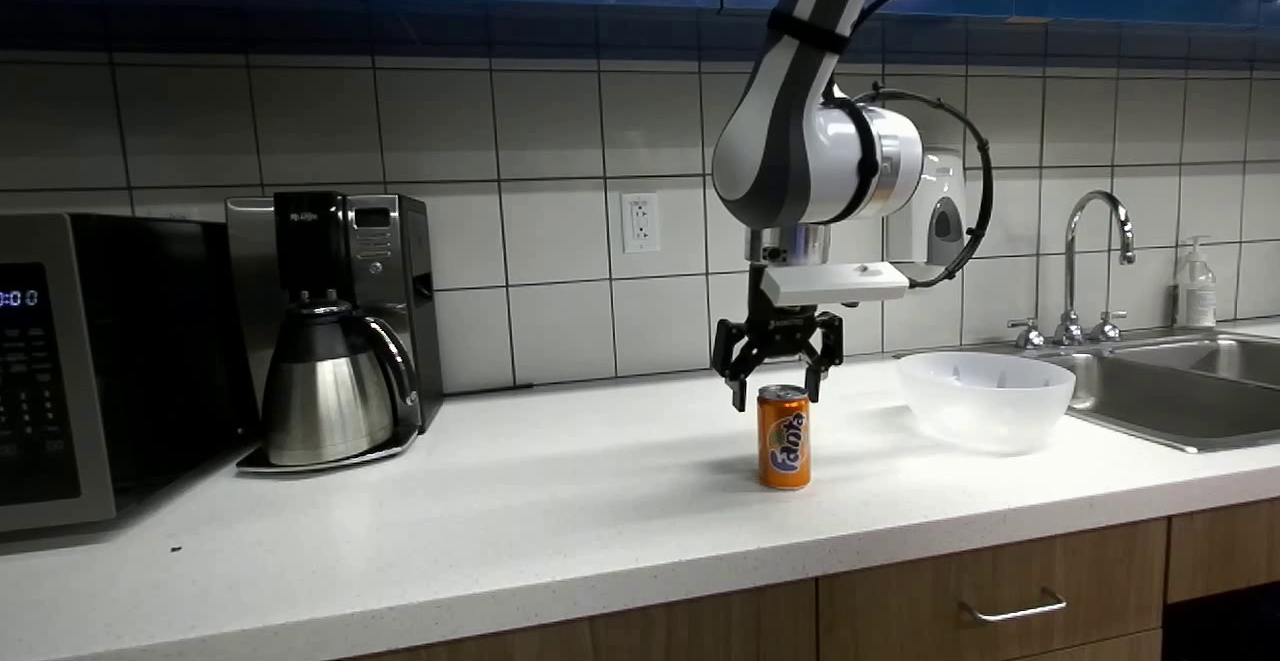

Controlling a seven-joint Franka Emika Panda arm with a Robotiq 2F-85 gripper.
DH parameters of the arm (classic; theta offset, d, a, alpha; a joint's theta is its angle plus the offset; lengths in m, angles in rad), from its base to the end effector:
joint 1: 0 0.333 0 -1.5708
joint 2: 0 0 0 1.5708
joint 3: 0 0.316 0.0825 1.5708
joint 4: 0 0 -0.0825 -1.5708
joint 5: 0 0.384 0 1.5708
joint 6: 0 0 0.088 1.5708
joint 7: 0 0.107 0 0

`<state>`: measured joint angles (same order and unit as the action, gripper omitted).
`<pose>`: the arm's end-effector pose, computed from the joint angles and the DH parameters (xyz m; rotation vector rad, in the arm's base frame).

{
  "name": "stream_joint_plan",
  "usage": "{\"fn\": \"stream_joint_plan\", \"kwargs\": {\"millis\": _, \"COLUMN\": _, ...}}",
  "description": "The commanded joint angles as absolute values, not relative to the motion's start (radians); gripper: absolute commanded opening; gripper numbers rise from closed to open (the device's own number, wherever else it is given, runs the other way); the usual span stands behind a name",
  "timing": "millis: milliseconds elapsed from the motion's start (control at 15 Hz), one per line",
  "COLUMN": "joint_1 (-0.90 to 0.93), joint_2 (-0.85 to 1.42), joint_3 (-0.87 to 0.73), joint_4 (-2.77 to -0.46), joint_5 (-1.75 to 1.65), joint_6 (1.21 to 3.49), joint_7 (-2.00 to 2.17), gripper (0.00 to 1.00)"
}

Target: Remove the can from the bowl

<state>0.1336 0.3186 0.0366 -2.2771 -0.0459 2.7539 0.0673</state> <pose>0.5426 0.0953 0.2302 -3.1145 -0.2203 -0.2481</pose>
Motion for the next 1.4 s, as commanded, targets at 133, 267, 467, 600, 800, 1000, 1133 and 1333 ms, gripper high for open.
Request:
{"fn": "stream_joint_plan", "kwargs": {"millis": 133, "joint_1": 0.137, "joint_2": 0.231, "joint_3": 0.036, "joint_4": -2.303, "joint_5": -0.063, "joint_6": 2.748, "joint_7": 0.086, "gripper": 1.0}}
{"fn": "stream_joint_plan", "kwargs": {"millis": 267, "joint_1": 0.132, "joint_2": 0.203, "joint_3": 0.043, "joint_4": -2.308, "joint_5": -0.055, "joint_6": 2.74, "joint_7": 0.08, "gripper": 1.0}}
{"fn": "stream_joint_plan", "kwargs": {"millis": 467, "joint_1": 0.106, "joint_2": 0.145, "joint_3": 0.084, "joint_4": -2.316, "joint_5": 0.019, "joint_6": 2.678, "joint_7": 0.022, "gripper": 1.0}}
{"fn": "stream_joint_plan", "kwargs": {"millis": 600, "joint_1": 0.1, "joint_2": 0.106, "joint_3": 0.101, "joint_4": -2.325, "joint_5": 0.069, "joint_6": 2.637, "joint_7": -0.009, "gripper": 1.0}}
{"fn": "stream_joint_plan", "kwargs": {"millis": 800, "joint_1": 0.104, "joint_2": 0.02, "joint_3": 0.103, "joint_4": -2.355, "joint_5": 0.118, "joint_6": 2.568, "joint_7": -0.041, "gripper": 1.0}}
{"fn": "stream_joint_plan", "kwargs": {"millis": 1000, "joint_1": 0.11, "joint_2": -0.075, "joint_3": 0.093, "joint_4": -2.395, "joint_5": 0.144, "joint_6": 2.499, "joint_7": -0.072, "gripper": 1.0}}
{"fn": "stream_joint_plan", "kwargs": {"millis": 1133, "joint_1": 0.115, "joint_2": -0.143, "joint_3": 0.084, "joint_4": -2.425, "joint_5": 0.156, "joint_6": 2.444, "joint_7": -0.087, "gripper": 1.0}}
{"fn": "stream_joint_plan", "kwargs": {"millis": 1333, "joint_1": 0.122, "joint_2": -0.256, "joint_3": 0.069, "joint_4": -2.471, "joint_5": 0.165, "joint_6": 2.344, "joint_7": -0.112, "gripper": 1.0}}
